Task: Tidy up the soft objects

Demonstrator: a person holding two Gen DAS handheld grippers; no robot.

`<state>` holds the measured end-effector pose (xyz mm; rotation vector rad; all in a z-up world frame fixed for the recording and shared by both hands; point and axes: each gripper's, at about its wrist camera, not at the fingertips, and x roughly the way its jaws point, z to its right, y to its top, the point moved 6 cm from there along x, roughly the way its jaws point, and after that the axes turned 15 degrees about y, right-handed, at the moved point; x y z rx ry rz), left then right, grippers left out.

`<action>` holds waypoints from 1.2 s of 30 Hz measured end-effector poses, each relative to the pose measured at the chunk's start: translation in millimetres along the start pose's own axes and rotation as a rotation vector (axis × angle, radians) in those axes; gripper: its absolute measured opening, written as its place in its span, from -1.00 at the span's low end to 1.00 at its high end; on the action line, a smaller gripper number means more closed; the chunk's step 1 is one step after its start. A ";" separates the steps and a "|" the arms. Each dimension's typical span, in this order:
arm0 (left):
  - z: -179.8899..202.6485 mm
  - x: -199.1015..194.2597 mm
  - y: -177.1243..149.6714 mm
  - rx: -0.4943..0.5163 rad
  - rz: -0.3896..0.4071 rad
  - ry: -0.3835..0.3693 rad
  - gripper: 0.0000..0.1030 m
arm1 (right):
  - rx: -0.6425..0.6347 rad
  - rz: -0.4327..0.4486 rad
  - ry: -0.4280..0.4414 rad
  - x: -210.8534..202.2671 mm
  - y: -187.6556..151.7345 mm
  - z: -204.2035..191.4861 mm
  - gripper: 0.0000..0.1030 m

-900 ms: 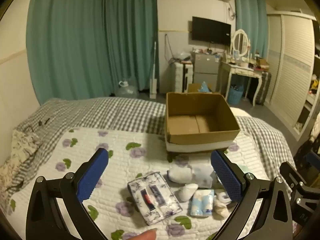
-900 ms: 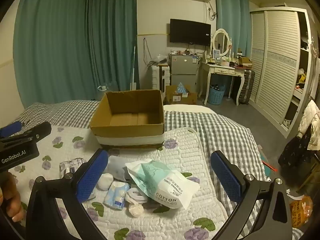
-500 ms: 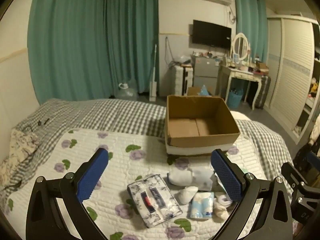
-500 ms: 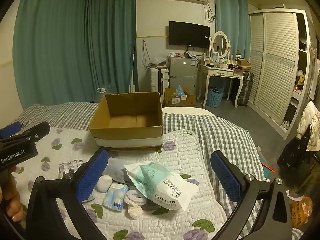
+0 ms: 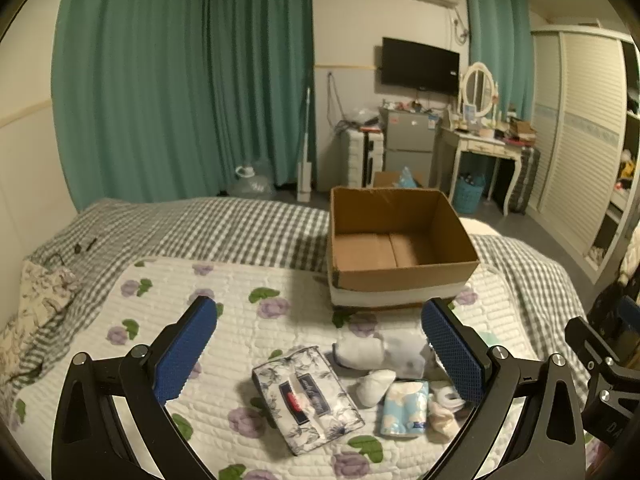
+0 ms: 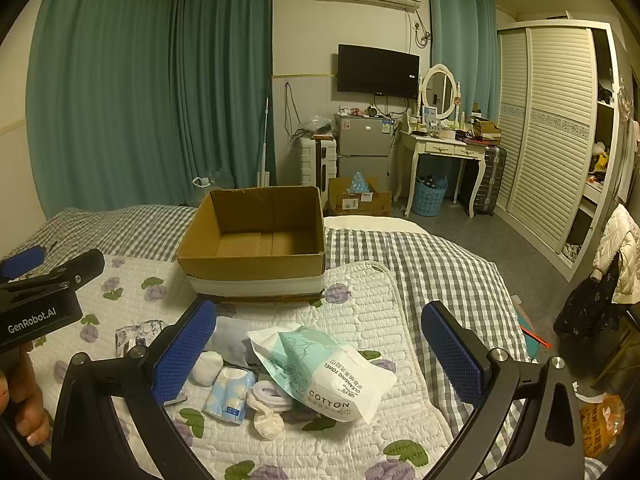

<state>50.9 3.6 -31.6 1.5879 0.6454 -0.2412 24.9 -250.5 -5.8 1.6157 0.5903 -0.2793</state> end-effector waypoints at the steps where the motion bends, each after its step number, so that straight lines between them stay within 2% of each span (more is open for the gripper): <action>1: 0.6 -0.4 -0.2 -0.001 0.001 0.002 1.00 | 0.000 -0.001 -0.002 -0.2 -0.2 0.1 1.00; 36: 5.3 2.4 -3.7 0.009 0.002 -0.012 1.00 | -0.003 0.006 0.002 2.1 -3.4 -2.6 1.00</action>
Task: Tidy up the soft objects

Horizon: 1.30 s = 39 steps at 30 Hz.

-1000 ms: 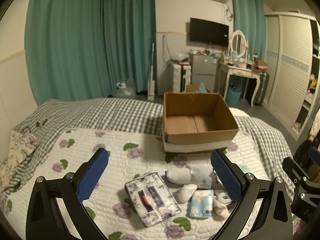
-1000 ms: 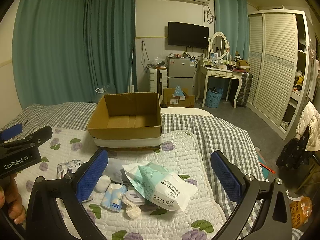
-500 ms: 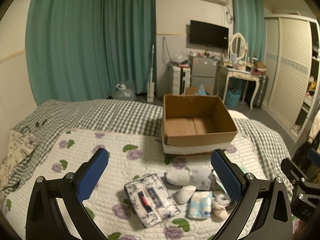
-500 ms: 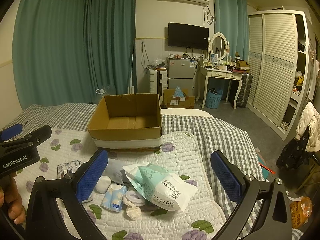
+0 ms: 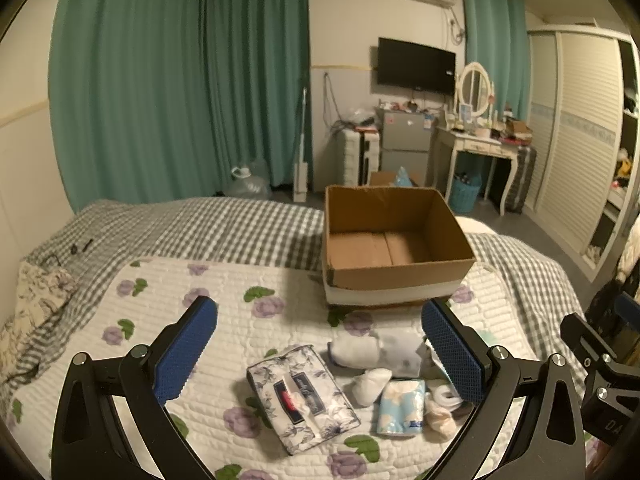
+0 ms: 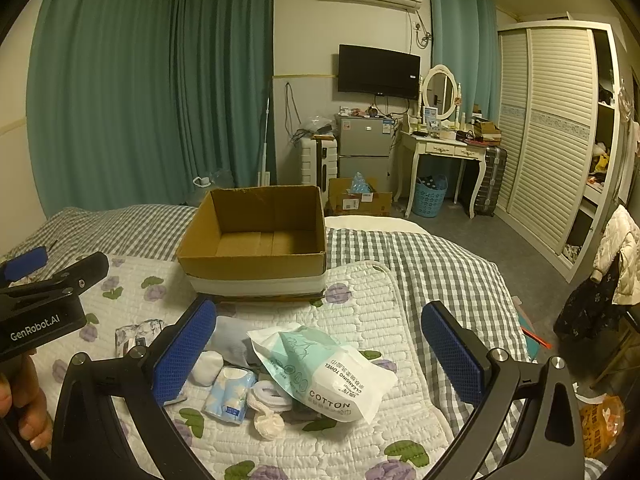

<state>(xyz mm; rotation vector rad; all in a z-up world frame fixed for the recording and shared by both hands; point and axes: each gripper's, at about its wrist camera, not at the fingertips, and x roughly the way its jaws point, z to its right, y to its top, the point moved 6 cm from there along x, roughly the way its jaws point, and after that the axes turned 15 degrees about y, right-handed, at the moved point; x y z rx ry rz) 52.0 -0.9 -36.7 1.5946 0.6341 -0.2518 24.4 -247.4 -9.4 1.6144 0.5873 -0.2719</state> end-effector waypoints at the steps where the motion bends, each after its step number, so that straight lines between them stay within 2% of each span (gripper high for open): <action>1: 0.9 -0.4 -0.6 0.001 0.000 0.000 1.00 | 0.000 0.000 0.000 0.4 -0.1 -0.4 1.00; 27: 0.7 -2.7 0.6 -0.005 0.020 -0.021 1.00 | -0.002 0.000 -0.005 0.1 0.3 2.3 1.00; 32: -0.8 -0.3 0.7 0.001 0.019 -0.012 1.00 | -0.006 -0.001 -0.016 -0.5 -0.3 8.7 1.00; 35: -8.3 8.6 2.3 0.011 0.025 0.025 1.00 | -0.011 -0.006 -0.029 0.0 -2.0 14.6 1.00; 37: -16.0 19.2 1.8 0.006 0.009 0.049 1.00 | -0.019 -0.014 -0.050 1.2 -4.1 20.3 1.00; 39: -20.9 30.0 -1.6 0.001 -0.022 0.041 1.00 | -0.029 -0.027 -0.074 3.8 -7.3 27.9 1.00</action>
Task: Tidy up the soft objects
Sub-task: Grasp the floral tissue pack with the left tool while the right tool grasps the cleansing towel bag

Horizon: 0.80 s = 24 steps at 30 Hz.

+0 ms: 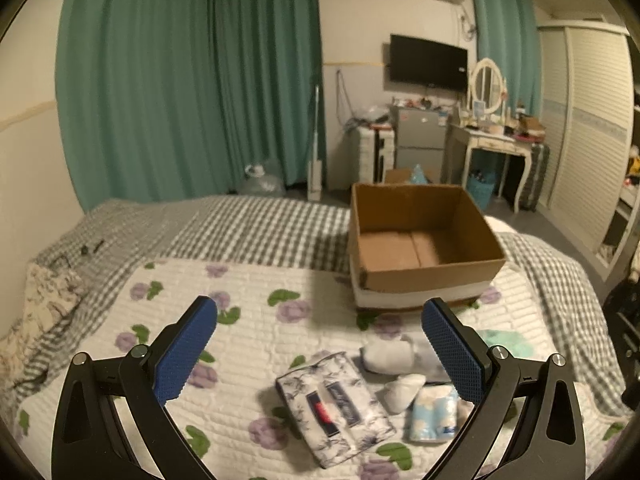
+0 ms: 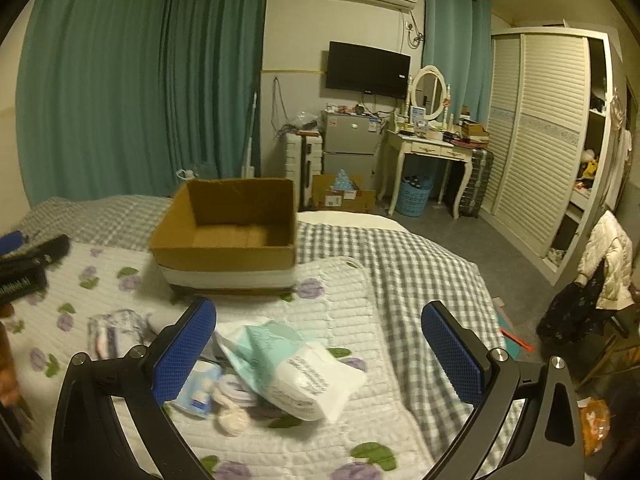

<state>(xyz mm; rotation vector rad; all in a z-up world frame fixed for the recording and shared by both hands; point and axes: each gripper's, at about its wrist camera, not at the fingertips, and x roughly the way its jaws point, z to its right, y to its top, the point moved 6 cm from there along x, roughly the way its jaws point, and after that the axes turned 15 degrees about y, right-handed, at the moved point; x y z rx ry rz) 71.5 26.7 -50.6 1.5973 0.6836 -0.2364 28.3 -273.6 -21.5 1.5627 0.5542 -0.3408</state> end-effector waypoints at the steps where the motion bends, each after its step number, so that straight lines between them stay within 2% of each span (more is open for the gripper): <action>1: -2.3 7.8 -3.2 -0.001 -0.023 0.002 1.00 | -0.004 -0.008 -0.011 1.9 -1.9 3.9 1.00; 7: -3.9 45.7 -43.7 0.033 -0.155 0.049 1.00 | 0.002 -0.065 -0.012 18.9 -17.2 21.5 1.00; 12: 8.7 68.7 -76.1 0.049 -0.261 0.029 1.00 | -0.027 -0.186 0.014 51.6 -41.0 22.0 1.00; 17: 25.0 79.8 -94.6 0.096 -0.316 0.021 1.00 | -0.095 -0.330 0.011 84.7 -69.6 12.0 1.00; 24: 39.1 103.7 -120.5 0.115 -0.418 -0.002 1.00 | -0.064 -0.411 0.040 115.3 -91.6 20.1 1.00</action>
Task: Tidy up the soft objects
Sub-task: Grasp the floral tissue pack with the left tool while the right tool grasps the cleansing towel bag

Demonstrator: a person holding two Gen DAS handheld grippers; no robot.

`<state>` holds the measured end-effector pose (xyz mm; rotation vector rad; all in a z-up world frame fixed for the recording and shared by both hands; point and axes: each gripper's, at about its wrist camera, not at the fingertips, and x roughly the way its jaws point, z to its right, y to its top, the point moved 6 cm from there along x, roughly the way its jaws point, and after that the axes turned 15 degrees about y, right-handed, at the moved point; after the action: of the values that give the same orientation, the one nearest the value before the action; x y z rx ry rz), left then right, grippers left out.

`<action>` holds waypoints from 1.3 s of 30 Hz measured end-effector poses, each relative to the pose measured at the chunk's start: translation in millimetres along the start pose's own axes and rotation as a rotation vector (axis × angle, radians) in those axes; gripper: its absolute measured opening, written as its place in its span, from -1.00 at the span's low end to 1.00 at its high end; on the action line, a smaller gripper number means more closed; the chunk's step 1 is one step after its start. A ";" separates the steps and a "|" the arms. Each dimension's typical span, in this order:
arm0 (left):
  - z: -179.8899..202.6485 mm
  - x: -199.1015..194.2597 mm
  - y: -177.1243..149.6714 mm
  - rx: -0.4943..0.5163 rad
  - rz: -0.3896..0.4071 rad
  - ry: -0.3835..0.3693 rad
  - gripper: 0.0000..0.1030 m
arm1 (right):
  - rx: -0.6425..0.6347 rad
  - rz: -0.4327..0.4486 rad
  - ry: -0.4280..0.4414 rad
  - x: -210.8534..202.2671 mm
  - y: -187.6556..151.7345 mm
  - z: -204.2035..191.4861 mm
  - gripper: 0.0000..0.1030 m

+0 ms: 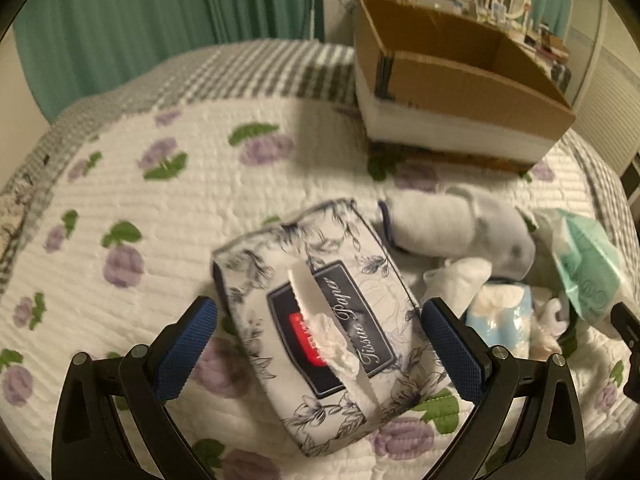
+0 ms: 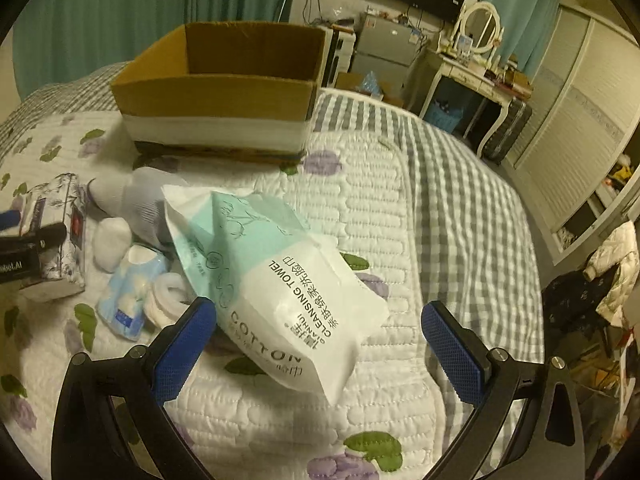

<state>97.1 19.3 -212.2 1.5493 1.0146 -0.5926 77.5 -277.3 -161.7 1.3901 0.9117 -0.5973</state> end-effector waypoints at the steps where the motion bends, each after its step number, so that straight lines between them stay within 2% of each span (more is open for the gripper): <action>1: 2.8 5.1 -1.5 0.001 -0.015 -0.015 1.00 | 0.005 -0.008 0.001 3.5 -0.3 0.6 1.00; 6: 9.0 23.4 -5.6 -0.026 -0.074 -0.062 1.00 | 0.028 -0.074 -0.002 29.1 -2.4 5.2 1.00; 11: 13.4 22.5 -5.4 -0.017 -0.057 -0.058 1.00 | 0.054 -0.088 0.027 39.7 -2.1 6.4 1.00; 16: 18.0 15.3 -8.4 -0.018 -0.055 -0.105 0.72 | 0.081 -0.110 0.065 43.5 -5.4 4.7 0.97; 18: 17.0 15.0 -9.1 -0.031 -0.072 -0.142 0.58 | 0.060 -0.138 0.083 46.5 -8.5 -3.5 0.71; 19: 15.9 14.5 -10.3 -0.035 -0.068 -0.150 0.55 | 0.050 -0.140 0.085 46.0 -8.9 -7.4 0.44; 21: 16.4 8.6 -10.7 -0.026 -0.044 -0.150 0.42 | 0.047 -0.133 0.104 43.5 -8.3 -12.9 0.19; 22: 17.6 5.1 -11.0 -0.016 -0.029 -0.144 0.38 | 0.046 -0.129 0.110 42.2 -8.7 -14.6 -0.08; 23: 18.2 2.8 -11.2 -0.010 -0.018 -0.140 0.32 | 0.045 -0.121 0.107 40.1 -8.3 -15.5 -0.17; 26: 15.8 -2.5 -8.4 0.001 0.012 -0.137 0.22 | 0.049 -0.086 0.092 29.3 -6.6 -15.9 -0.35; 32: 7.2 -21.2 0.2 0.003 0.074 -0.139 0.19 | 0.074 0.023 0.098 -10.7 -1.0 -15.6 -0.41; 39: -13.0 -68.4 11.4 -0.006 0.171 -0.148 0.19 | 0.087 0.151 0.110 -61.2 0.2 -18.1 -0.42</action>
<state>70.5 12.5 -147.2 1.5451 0.7631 -0.5745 40.8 -268.9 -110.1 1.5675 0.8668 -0.4534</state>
